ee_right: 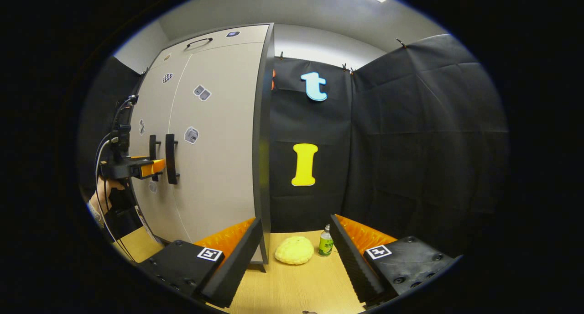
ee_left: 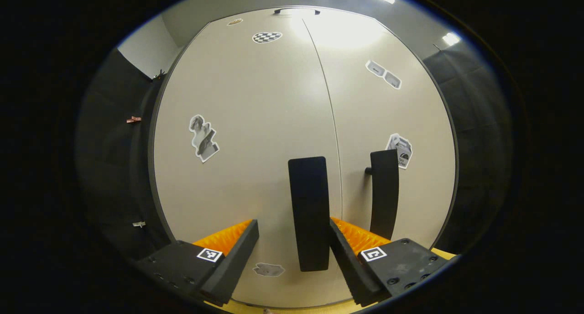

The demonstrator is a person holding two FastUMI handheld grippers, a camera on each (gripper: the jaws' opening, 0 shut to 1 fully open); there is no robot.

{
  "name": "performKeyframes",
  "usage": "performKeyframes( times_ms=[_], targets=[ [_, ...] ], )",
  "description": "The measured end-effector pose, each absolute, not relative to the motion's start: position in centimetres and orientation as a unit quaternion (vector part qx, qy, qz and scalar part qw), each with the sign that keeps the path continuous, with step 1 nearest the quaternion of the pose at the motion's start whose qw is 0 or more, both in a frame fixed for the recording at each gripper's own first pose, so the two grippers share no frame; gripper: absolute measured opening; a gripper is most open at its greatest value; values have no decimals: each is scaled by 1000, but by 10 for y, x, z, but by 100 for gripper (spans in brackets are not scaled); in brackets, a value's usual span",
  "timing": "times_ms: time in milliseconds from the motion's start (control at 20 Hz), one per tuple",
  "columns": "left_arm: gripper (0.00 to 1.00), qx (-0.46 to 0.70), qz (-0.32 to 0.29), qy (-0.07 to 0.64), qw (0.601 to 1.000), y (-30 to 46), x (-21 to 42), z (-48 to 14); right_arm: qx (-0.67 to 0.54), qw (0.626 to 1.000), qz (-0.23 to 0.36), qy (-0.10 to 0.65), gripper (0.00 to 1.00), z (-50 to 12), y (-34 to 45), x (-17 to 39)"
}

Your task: Grab one shoe with the right hand and put it into the shoe cabinet, grab the other shoe with the left hand and put it into the shoe cabinet; then close the right door with the right hand and the left door with the left hand.

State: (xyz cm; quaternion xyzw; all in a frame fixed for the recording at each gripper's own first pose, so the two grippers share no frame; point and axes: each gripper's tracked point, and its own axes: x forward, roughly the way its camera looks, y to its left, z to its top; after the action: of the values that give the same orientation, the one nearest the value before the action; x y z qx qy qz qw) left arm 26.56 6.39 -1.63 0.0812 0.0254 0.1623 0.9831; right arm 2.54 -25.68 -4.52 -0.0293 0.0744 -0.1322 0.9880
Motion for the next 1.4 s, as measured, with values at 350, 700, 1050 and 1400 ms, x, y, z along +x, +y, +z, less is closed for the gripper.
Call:
performKeyframes(
  times_ms=[350,700,1050,1400],
  targets=[
    [95,71,158,5,985,54,264,-10,-24,989,-127,75,98,-42,-263,22],
    [97,73,151,1,986,49,222,6,-16,994,-88,68,98,-37,-237,30],
    [96,71,150,14,986,60,161,9,-16,997,-46,64,98,-37,-195,40],
    [97,48,152,19,987,75,116,7,-17,998,-19,54,98,-32,-155,45]
  ],
)
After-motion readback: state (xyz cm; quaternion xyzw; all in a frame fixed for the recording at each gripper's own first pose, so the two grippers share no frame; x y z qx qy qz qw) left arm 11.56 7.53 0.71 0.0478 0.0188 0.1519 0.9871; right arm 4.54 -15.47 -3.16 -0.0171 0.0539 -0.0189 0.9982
